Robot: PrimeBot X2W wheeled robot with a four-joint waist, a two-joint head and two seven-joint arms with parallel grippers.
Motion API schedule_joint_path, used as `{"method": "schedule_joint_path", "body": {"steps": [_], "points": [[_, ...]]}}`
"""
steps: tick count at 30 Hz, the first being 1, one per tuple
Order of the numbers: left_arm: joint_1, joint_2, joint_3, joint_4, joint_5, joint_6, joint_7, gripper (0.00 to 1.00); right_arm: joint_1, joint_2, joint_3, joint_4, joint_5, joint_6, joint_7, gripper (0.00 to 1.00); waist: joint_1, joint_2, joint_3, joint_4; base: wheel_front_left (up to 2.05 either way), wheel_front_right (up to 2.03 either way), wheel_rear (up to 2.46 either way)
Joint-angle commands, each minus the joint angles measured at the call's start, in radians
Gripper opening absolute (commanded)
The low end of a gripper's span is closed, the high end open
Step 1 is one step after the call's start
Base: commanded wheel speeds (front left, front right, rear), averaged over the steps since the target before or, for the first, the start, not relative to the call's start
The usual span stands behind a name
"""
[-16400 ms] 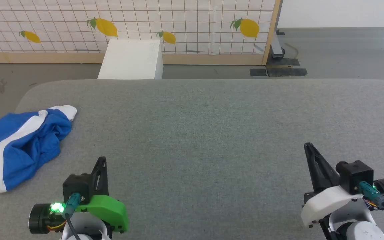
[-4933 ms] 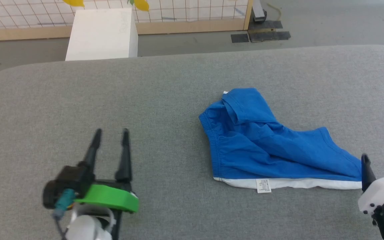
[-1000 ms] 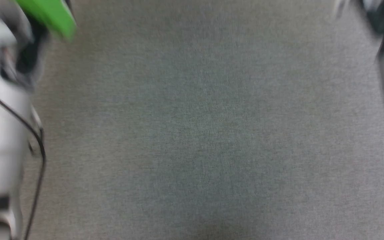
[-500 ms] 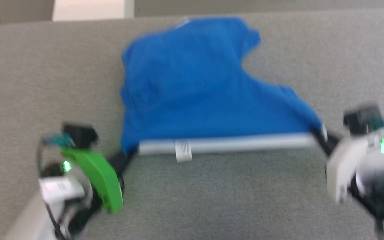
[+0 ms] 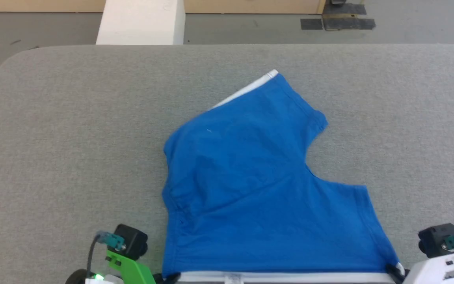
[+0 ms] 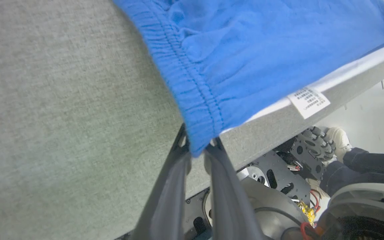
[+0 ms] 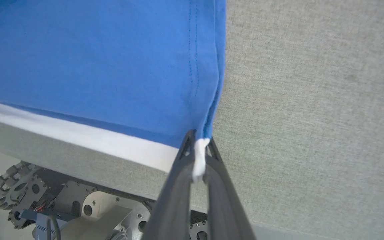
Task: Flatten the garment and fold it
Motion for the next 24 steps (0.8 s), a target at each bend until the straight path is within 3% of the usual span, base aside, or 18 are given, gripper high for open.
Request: {"method": "schedule_joint_path", "body": {"steps": [1,6,12,16,23,24], "points": [[0.012,0.021,0.007,-0.011,-0.007,0.016,0.011,0.0,0.012,-0.008,-0.023,-0.02,-0.016,-0.002,0.016,0.0,0.0002,0.0,0.0,0.009,0.0,0.0,0.0],[-0.022,-0.016,0.016,-0.057,-0.027,0.017,0.0,0.0,-0.058,-0.037,-0.025,-0.064,-0.025,-0.002,-0.002,0.0,0.0002,0.0,0.007,0.024,0.0,0.0,0.0],[-0.141,-0.074,0.025,-0.052,-0.062,-0.012,0.009,0.0,-0.289,-0.156,0.059,-0.036,-0.024,-0.002,-0.002,0.0,0.0002,0.0,0.043,0.051,0.0,0.0,0.0],[-0.241,-0.106,0.047,-0.038,-0.114,-0.024,0.043,0.0,-0.503,-0.238,0.144,0.043,-0.002,-0.002,-0.005,0.0,0.0002,0.0,0.084,0.08,0.0,0.0,0.0],[-0.381,-0.13,0.09,0.007,-0.177,-0.025,0.097,0.0,-0.812,-0.303,0.296,0.222,0.036,-0.002,-0.044,0.0,0.0002,0.0,0.161,0.131,0.0,0.0,0.0],[-0.431,-0.15,0.106,0.04,-0.195,-0.023,0.099,0.0,-0.927,-0.31,0.363,0.314,0.049,-0.002,-0.07,0.0,0.0002,0.0,0.194,0.152,0.0,0.0,0.0]]}}
